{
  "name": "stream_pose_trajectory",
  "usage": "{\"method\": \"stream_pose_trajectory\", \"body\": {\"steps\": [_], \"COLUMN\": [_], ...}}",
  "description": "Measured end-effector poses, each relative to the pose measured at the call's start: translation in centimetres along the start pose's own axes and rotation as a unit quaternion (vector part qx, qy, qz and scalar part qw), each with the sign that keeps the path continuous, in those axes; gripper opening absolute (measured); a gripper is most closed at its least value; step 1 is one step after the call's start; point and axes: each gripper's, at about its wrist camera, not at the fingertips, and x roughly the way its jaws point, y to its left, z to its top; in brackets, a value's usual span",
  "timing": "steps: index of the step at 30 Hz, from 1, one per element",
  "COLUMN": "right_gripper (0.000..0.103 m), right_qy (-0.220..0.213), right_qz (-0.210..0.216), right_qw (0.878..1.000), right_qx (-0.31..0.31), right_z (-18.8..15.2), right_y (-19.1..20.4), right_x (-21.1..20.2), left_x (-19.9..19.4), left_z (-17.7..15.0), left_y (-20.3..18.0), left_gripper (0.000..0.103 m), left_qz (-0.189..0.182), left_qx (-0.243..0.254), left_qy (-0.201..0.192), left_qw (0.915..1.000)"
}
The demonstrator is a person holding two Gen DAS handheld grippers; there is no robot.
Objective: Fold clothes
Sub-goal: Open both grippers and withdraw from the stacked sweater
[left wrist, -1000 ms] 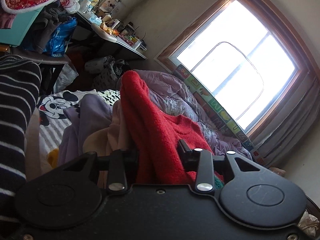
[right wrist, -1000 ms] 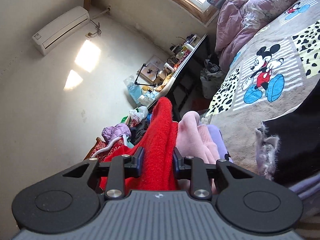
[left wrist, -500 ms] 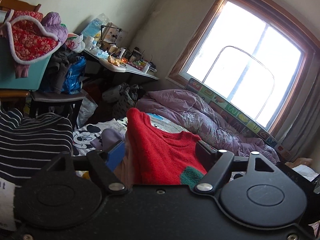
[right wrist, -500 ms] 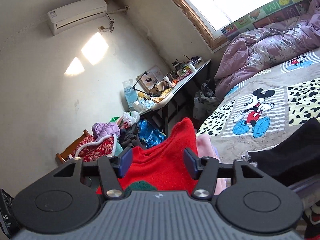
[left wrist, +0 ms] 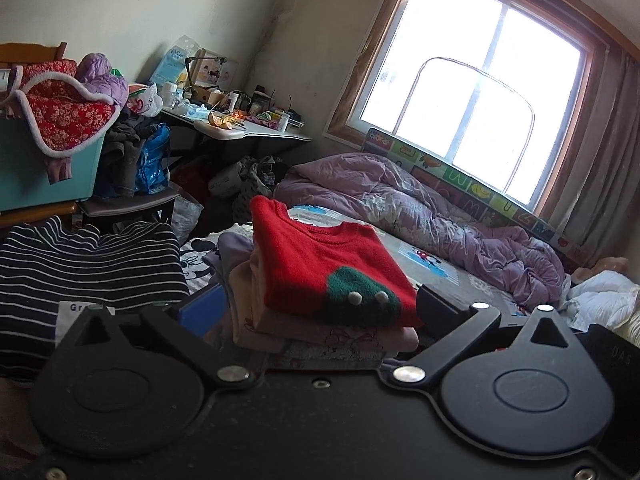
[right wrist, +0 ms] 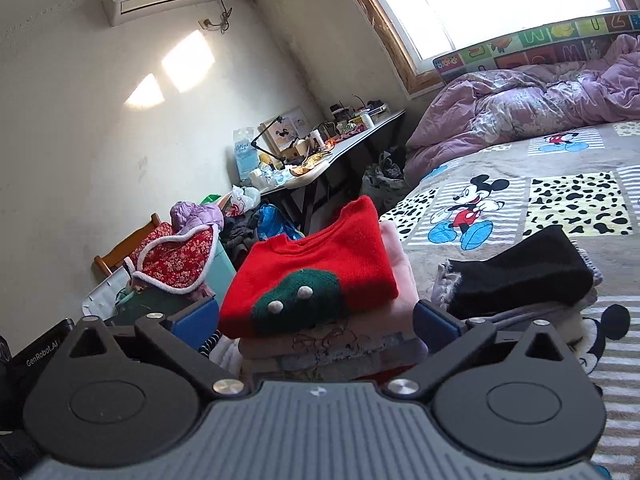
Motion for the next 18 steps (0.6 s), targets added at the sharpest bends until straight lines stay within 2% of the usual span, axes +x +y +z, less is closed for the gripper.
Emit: {"method": "stream_pose_trajectory", "body": {"steps": [3,7,9,13,16,18], "right_gripper": [0.103,0.103,0.103,0.103,0.103,0.103], "right_qy": [0.005,0.017,0.021,0.028,0.028,0.026], "right_qz": [-0.021,-0.051,-0.065,-0.086,-0.093,-0.095], "right_qw": [1.000,0.998,0.996,0.992,0.989,0.988], "right_qx": [-0.019,-0.042,-0.058,-0.087,-0.108,-0.120], "right_z": [-0.7,-1.7,-2.1,-3.0,-3.7,-4.1], "right_y": [0.9,2.2,3.0,4.6,5.9,6.7], "right_x": [-1.7,-3.6,-4.4,-6.1,-7.5,-8.4], "left_x": [-1.5,-3.5,-4.7,-6.2,-7.5,-8.0], "left_z": [-0.6,-1.4,-1.9,-2.4,-3.1,-3.3], "left_y": [-1.5,-3.5,-4.2,-5.5,-6.4,-6.6], "left_gripper": [0.102,0.102,0.103,0.103,0.103,0.103], "left_qz": [0.038,0.094,0.102,0.114,0.133,0.135], "left_qx": [0.039,0.094,0.111,0.121,0.142,0.142], "left_qy": [0.000,-0.005,-0.012,0.010,-0.003,-0.005], "left_qw": [0.9985,0.9911,0.9885,0.9860,0.9809,0.9806]}}
